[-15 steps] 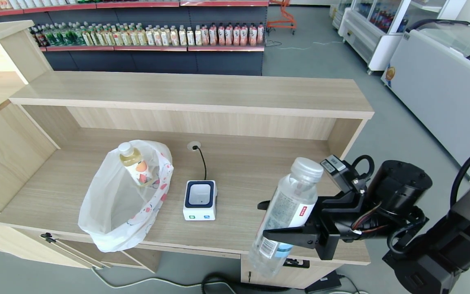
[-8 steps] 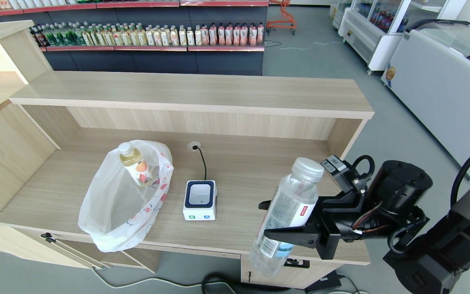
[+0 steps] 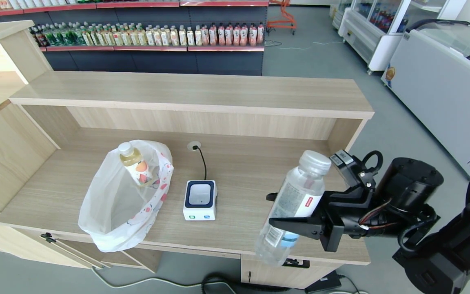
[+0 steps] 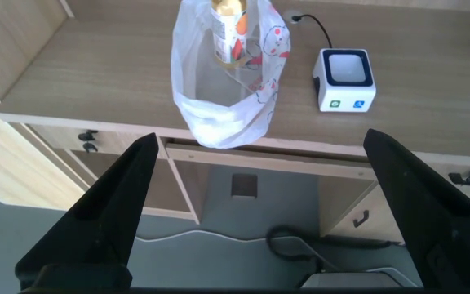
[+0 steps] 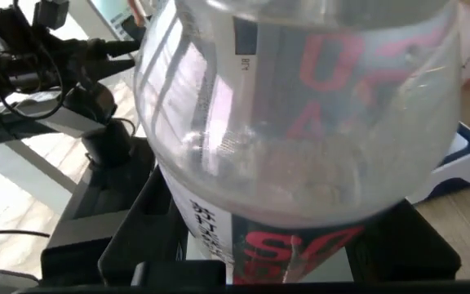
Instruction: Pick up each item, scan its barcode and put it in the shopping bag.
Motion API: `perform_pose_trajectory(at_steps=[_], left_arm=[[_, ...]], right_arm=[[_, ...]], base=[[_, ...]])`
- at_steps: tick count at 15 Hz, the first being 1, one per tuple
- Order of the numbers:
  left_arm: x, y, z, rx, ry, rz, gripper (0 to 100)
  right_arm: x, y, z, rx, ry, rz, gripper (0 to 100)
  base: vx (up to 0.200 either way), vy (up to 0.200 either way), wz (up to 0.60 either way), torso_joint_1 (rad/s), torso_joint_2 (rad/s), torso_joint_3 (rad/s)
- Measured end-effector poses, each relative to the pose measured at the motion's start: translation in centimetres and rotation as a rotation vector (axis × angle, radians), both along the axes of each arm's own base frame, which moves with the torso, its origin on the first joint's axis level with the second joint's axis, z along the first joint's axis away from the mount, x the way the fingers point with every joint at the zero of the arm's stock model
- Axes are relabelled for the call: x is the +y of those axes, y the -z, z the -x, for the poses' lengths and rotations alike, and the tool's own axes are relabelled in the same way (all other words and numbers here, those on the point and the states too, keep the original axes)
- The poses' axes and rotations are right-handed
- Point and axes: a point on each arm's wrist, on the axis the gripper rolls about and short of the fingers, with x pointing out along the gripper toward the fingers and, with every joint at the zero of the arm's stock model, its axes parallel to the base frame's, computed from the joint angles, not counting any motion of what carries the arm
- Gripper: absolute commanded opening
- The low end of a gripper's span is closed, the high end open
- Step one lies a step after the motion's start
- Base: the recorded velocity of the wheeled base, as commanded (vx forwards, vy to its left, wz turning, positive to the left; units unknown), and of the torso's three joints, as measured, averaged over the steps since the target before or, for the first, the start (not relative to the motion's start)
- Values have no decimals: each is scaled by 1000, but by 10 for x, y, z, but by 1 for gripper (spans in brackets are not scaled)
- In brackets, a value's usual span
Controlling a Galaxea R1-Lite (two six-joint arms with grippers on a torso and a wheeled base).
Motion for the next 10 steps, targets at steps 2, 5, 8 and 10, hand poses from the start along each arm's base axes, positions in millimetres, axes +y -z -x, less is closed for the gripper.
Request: perform_pose_trajectory(at_steps=[2,5,8,10], left_arm=[[0,0,0,0,0,0,100],[0,0,0,0,0,0,100],[0,0,0,0,0,0,100],[0,0,0,0,0,0,100]], right_arm=[[-25,-8,-3,123,350,45,0],[-60,-26,11,330,753,62,0],[-80,-36,35,469,1046,90,0],[-86,-41,47,575,1142,69,0]], base=[[0,0,0,0,0,0],[0,0,0,0,0,0],[0,0,0,0,0,0],[0,0,0,0,0,0]])
